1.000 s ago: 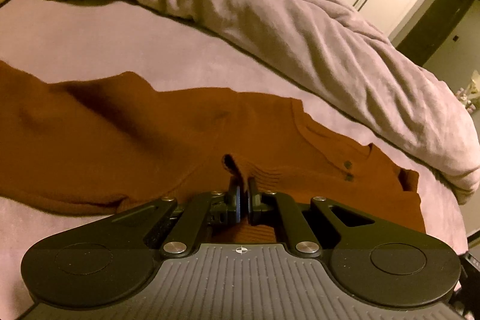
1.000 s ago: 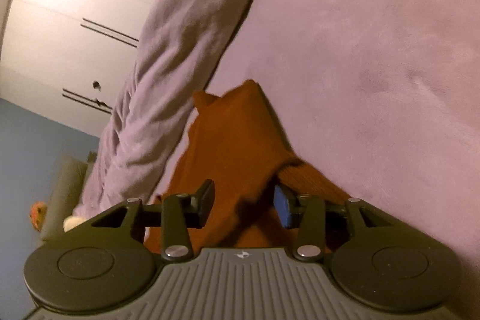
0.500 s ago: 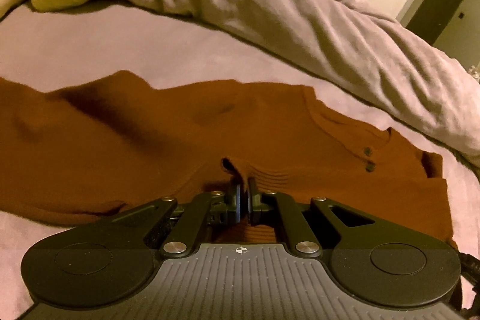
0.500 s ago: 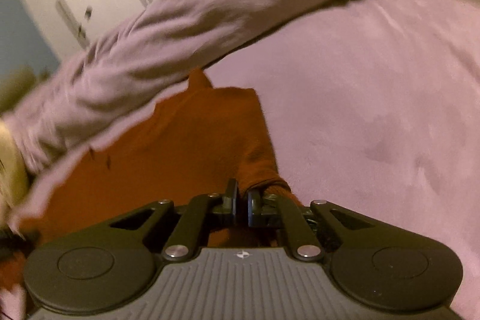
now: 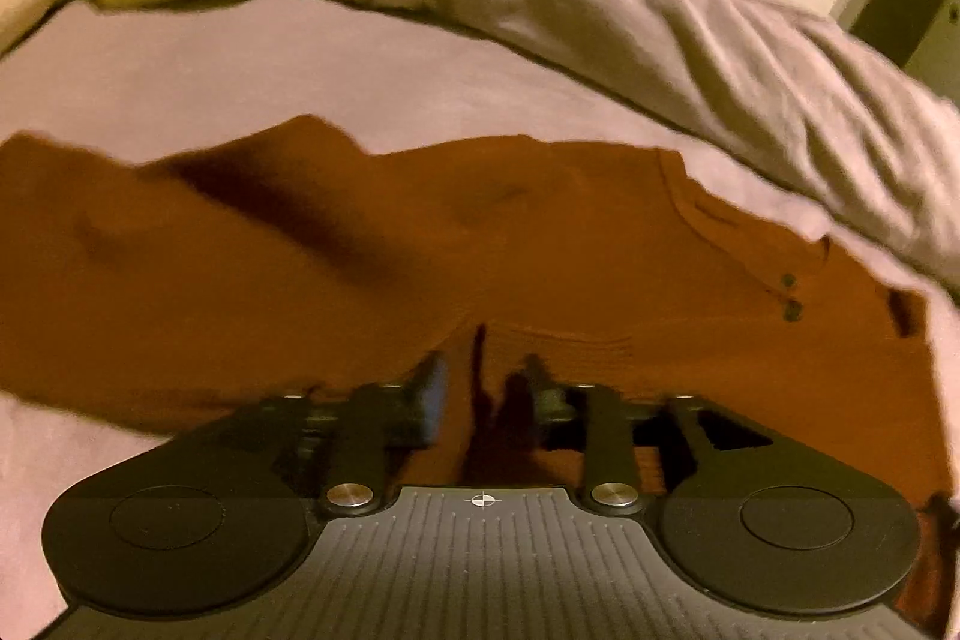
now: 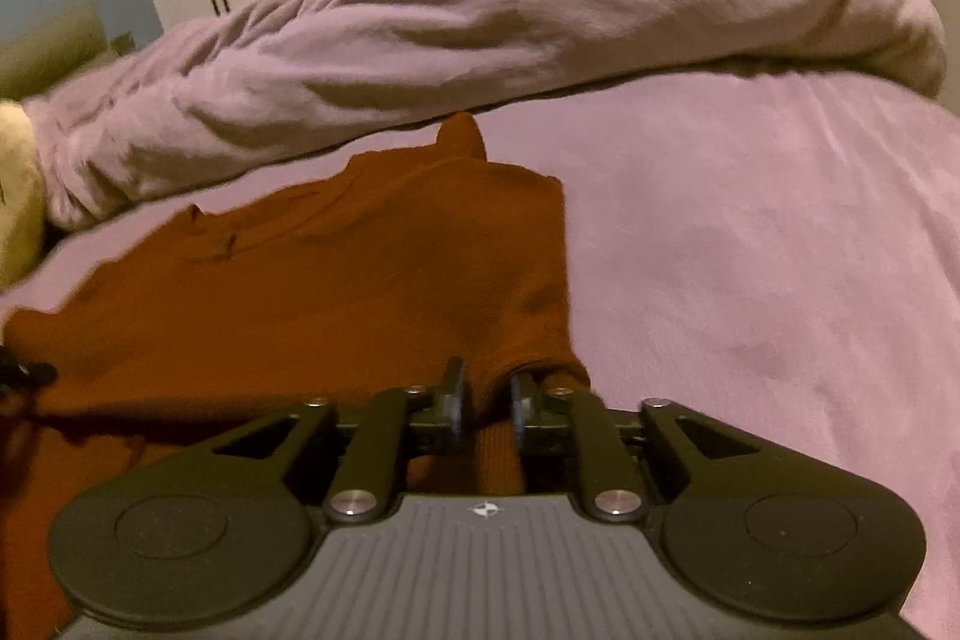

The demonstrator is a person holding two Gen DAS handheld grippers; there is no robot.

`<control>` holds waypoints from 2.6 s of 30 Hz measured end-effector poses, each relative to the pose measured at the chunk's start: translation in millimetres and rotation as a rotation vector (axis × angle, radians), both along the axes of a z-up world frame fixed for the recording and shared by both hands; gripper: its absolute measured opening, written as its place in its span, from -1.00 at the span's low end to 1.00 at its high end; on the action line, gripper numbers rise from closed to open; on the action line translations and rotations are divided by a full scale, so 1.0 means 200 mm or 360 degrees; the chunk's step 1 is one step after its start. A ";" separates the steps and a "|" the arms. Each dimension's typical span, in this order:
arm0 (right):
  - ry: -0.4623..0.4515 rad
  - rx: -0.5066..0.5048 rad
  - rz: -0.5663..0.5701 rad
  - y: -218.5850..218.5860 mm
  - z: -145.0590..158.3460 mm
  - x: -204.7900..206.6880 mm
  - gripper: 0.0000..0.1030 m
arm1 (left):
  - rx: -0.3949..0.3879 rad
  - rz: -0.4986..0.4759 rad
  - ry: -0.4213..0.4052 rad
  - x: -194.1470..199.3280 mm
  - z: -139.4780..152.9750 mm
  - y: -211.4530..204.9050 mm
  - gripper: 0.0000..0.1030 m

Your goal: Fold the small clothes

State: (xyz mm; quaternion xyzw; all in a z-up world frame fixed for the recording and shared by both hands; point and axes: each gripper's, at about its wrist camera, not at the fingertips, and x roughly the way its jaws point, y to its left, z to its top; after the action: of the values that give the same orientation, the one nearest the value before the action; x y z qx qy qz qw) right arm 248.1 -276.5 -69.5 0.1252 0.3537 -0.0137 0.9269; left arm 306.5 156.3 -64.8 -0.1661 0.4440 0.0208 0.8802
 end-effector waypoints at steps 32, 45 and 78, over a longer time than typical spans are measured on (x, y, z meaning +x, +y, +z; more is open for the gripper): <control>0.0113 -0.0094 0.0076 0.31 0.01 -0.40 0.73 | -0.0910 0.1466 -0.0518 -0.68 -0.25 1.66 -0.11; 0.0102 -0.0063 0.0074 0.29 0.02 -0.39 0.73 | -0.0662 0.1178 -0.0613 -0.61 0.02 1.48 -0.86; 0.0050 0.0578 0.0514 0.65 0.15 -0.02 -0.21 | -0.0051 0.0152 -0.0156 -0.62 -0.03 0.17 0.15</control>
State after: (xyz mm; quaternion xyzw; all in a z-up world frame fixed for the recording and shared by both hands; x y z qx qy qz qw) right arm 244.1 -146.1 -38.6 0.2314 0.3801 0.1964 0.8737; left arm 182.0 189.9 -70.5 -0.2021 0.3923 0.0475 0.8961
